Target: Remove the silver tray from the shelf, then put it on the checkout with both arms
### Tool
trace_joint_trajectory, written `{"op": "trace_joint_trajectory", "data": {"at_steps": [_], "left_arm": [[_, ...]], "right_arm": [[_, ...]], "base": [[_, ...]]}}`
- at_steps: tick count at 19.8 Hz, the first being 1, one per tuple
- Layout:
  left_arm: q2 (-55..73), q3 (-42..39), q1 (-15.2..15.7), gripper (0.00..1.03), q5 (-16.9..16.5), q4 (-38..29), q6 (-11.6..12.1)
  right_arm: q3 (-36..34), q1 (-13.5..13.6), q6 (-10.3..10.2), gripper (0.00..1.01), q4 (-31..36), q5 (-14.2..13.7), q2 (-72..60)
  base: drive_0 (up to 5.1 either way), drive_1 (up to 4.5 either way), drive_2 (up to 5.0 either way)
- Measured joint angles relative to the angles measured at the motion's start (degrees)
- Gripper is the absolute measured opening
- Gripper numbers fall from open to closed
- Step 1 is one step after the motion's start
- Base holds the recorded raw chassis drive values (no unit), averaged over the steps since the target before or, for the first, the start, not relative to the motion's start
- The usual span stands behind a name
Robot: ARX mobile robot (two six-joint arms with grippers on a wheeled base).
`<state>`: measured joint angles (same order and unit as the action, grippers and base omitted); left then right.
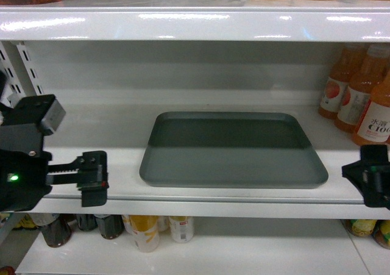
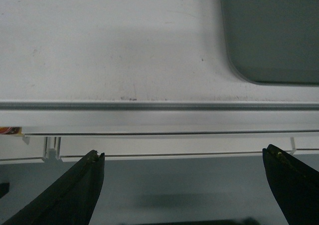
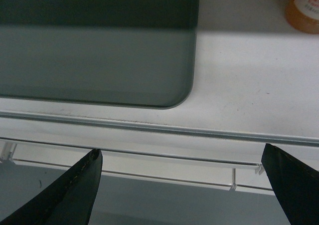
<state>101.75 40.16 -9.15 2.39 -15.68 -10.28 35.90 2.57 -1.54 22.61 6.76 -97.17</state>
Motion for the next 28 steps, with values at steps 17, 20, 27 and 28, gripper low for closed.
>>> {"op": "trace_joint_trajectory", "data": {"at_steps": [17, 20, 27, 28], "left_arm": [[30.8, 37.2, -4.1, 0.98, 4.9, 13.9, -3.3], [31.6, 39.1, -4.1, 0.98, 4.5, 15.0, -3.3], [32.6, 40.4, -3.6, 0.79, 4.0, 18.0, -3.2], [32.7, 40.4, -3.3, 0.72, 3.7, 18.3, -3.2]], "right_arm": [[46.9, -1.8, -1.1, 0.98, -16.5, -4.3, -37.9], [50.9, -1.3, -1.3, 0.98, -18.6, -4.2, -40.9], [57.3, -0.5, 0.2, 0.64, -23.8, -4.6, -45.6], [57.5, -0.3, 0.3, 0.57, -23.7, -4.7, -45.6]], "base": [[0.0, 0.0, 0.0], [0.0, 0.0, 0.0], [0.0, 0.0, 0.0], [0.0, 0.0, 0.0]]}}
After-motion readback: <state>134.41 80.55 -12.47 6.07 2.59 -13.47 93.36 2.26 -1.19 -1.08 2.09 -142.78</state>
